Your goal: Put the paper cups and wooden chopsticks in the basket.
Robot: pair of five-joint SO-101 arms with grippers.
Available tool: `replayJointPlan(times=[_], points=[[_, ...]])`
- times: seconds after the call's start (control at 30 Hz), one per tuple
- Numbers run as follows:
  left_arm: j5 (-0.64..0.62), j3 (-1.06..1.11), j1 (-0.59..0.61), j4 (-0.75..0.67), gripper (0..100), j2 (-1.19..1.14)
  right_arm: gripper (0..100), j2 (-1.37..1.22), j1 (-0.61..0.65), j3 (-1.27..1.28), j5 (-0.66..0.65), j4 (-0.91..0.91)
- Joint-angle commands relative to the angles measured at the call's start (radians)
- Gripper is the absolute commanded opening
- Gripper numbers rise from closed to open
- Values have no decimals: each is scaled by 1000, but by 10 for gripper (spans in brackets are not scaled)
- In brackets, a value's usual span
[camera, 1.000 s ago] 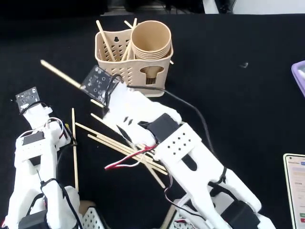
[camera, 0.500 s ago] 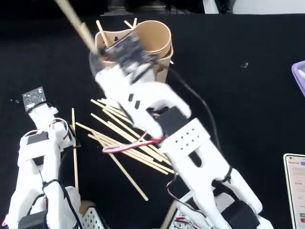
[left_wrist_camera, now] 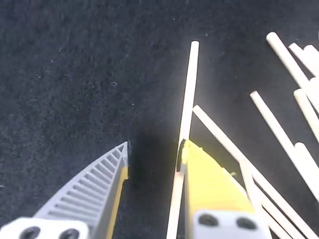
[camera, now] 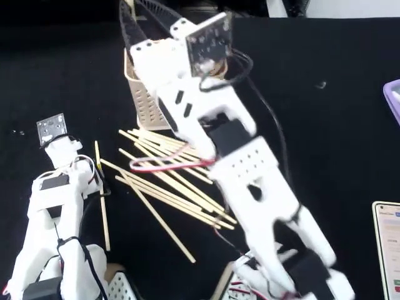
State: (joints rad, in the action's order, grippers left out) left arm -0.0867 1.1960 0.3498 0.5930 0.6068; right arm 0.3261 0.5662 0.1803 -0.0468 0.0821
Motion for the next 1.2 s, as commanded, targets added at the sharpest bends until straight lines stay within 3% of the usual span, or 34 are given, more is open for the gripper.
replayJointPlan(times=[0.0,0.27,0.7,0.93,1.1,1.17], points=[[-6,-2,-16,-17,180,12,11,-131,-43,-182,6,-48],[-6,-2,-18,-15,180,12,11,-303,-77,-257,6,-43],[-2,-2,-18,-14,180,12,11,-217,-74,113,6,-51],[-2,-1,-19,-14,180,12,20,-219,-72,160,6,-49],[-2,-1,-19,-14,180,12,162,-174,-71,159,6,-12],[0,-1,-19,-14,180,12,159,-133,-71,150,6,38]])
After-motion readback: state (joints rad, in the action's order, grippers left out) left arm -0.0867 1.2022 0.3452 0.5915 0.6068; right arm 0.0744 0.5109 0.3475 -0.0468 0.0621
